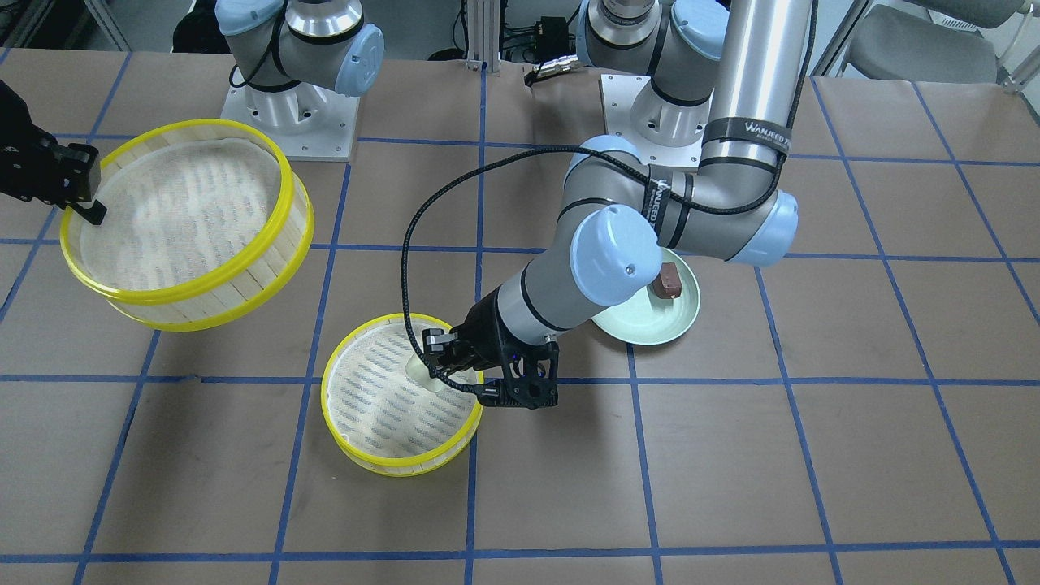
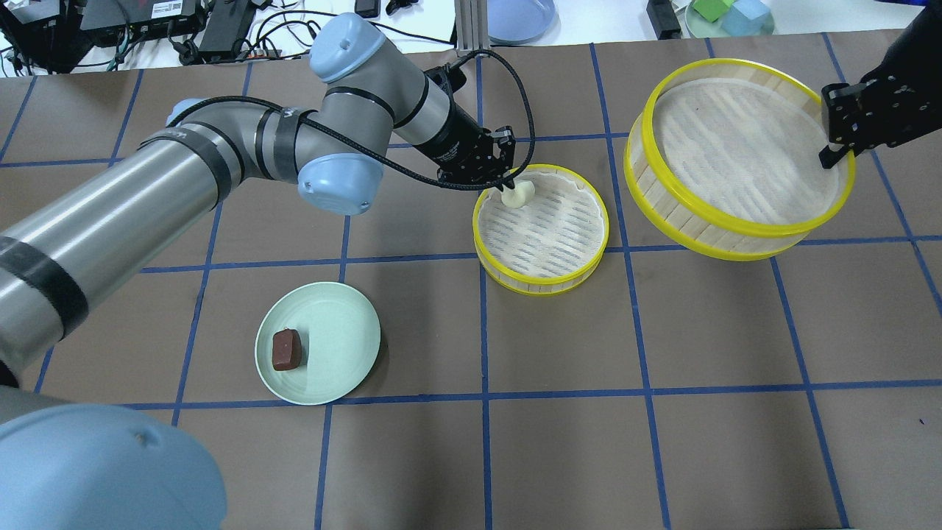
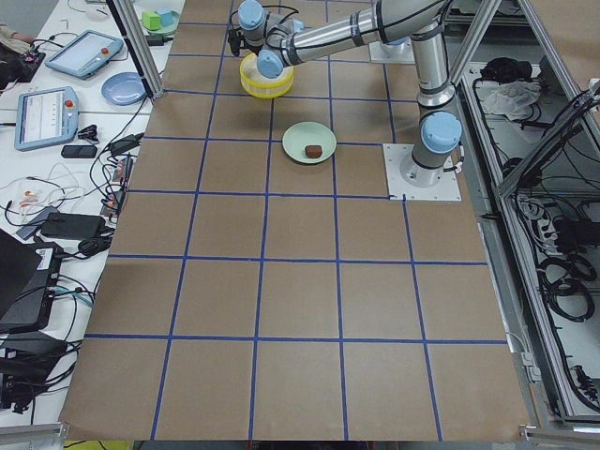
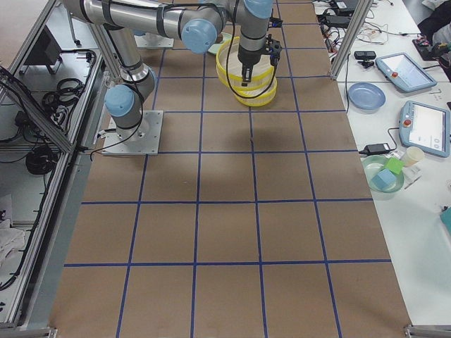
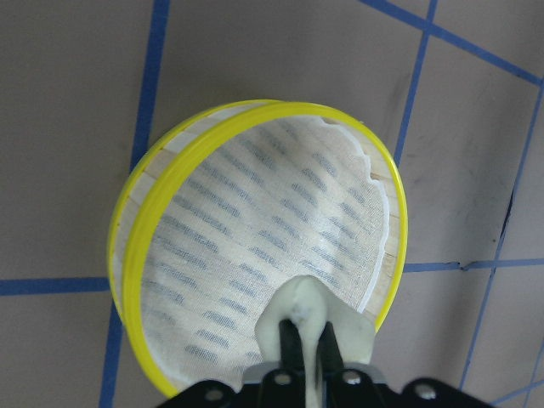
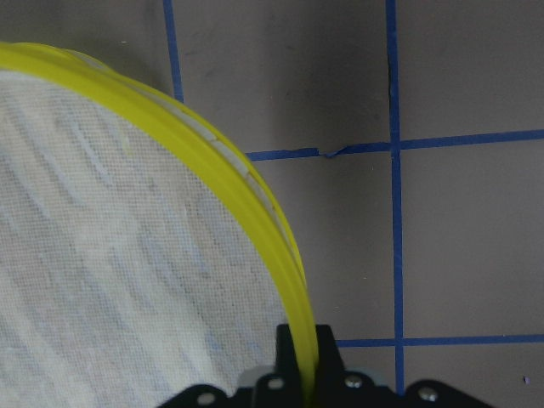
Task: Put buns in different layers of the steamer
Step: 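Lower the cream bun into the bottom tier and open the left gripper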
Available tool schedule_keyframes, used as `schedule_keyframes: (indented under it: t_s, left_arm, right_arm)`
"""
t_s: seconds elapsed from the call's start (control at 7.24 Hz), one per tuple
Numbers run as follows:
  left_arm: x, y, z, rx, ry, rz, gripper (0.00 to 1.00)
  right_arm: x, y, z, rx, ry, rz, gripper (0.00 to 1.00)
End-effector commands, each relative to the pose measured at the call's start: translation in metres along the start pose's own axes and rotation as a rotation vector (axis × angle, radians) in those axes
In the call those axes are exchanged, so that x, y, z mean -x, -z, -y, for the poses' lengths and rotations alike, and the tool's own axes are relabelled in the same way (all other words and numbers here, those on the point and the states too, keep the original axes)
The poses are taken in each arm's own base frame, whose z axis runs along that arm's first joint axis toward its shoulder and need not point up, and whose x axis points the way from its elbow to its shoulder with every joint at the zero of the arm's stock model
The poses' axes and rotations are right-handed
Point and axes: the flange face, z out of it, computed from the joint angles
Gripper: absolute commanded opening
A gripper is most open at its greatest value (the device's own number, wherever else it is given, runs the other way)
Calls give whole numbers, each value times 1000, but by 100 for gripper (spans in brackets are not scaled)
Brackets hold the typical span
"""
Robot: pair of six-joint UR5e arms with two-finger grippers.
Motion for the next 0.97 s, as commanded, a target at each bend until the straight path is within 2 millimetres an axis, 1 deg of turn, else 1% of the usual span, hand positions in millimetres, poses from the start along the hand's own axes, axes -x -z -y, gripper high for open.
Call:
schedule_keyframes:
  t_s: [0.0,0.14,0.28,0.41,0.55,0.69,0.83]
  left_arm:
    - [0,-31,-2,11,-2,12,39]
    - [-2,-29,-3,7,32,13,99]
    - [-10,-19,-7,-9,62,4,100]
    - [-21,3,-9,-41,54,-5,100]
    - [-18,16,-7,-102,50,78,100]
    - [-18,27,-6,-125,37,93,100]
    - [-10,50,-1,-184,36,145,100]
  right_arm:
    - [1,-1,-4,22,-4,5,0]
    - [1,-1,-4,25,-4,6,0]
    - [1,-1,-4,25,-2,6,0]
    - [1,-1,-5,25,-4,6,0]
    - [2,-1,-5,25,-2,6,0]
    - [1,-2,-4,26,-3,7,0]
    - [1,-4,-4,31,-3,8,0]
